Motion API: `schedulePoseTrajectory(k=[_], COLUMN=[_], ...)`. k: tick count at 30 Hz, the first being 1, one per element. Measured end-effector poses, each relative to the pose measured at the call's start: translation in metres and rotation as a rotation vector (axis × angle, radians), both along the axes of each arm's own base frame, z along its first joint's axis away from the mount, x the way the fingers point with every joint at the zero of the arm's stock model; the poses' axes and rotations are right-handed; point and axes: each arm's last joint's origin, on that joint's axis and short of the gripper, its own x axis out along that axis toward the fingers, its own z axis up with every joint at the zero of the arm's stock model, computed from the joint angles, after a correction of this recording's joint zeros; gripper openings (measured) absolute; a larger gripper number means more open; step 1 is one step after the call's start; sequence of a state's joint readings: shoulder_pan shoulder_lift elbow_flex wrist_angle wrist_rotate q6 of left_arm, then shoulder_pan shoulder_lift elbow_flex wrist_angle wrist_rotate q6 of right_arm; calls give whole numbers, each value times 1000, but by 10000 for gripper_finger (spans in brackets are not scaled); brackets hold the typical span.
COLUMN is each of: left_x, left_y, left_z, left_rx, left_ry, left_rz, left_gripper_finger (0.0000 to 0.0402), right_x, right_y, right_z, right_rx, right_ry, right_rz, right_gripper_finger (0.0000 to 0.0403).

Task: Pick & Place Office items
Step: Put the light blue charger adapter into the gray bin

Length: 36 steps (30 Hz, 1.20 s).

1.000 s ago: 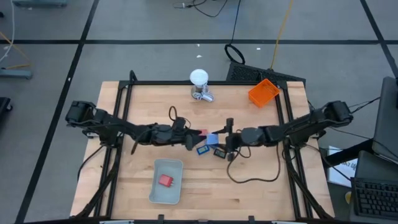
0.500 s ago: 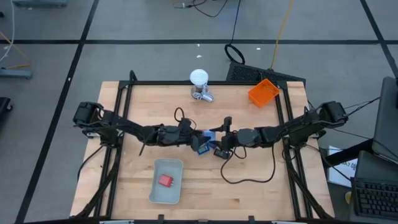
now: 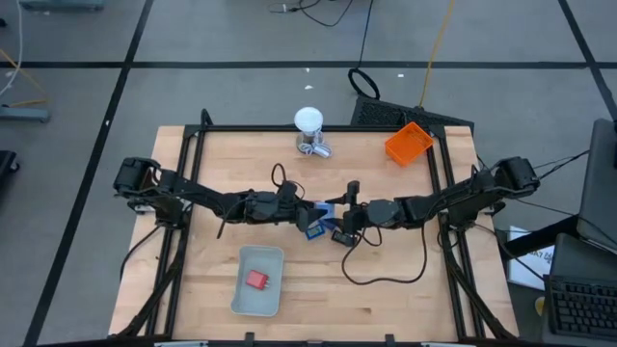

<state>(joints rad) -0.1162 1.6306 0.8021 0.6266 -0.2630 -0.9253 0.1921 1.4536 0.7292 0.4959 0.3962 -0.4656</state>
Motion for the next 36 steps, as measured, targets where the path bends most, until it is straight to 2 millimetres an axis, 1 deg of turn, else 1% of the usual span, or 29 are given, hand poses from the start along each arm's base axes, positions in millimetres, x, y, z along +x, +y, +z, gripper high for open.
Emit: schedulePoseTrajectory(k=[9,18,21,29,32,36], left_x=[0,-1,-1,0,0,0], left_y=[0,0,0,1,3,5], left_z=[-1,-2,-2,-2,-2,-2], left_rx=[4,3,2,76,94,135], left_ry=[8,14,14,25,30,36], left_rz=[0,4,8,-5,-7,-16], left_gripper_finger=[192,142,135,131,128,125], right_x=[0,0,0,0,0,-2], right_y=[0,0,0,0,0,-3], right_z=[0,1,1,0,0,1], right_rx=[0,-7,-14,-19,17,103], right_ry=[-2,-1,0,2,-6,-29], right_rz=[-1,-1,-1,-5,-16,-97], right_gripper_finger=[215,215,215,215,221,242])
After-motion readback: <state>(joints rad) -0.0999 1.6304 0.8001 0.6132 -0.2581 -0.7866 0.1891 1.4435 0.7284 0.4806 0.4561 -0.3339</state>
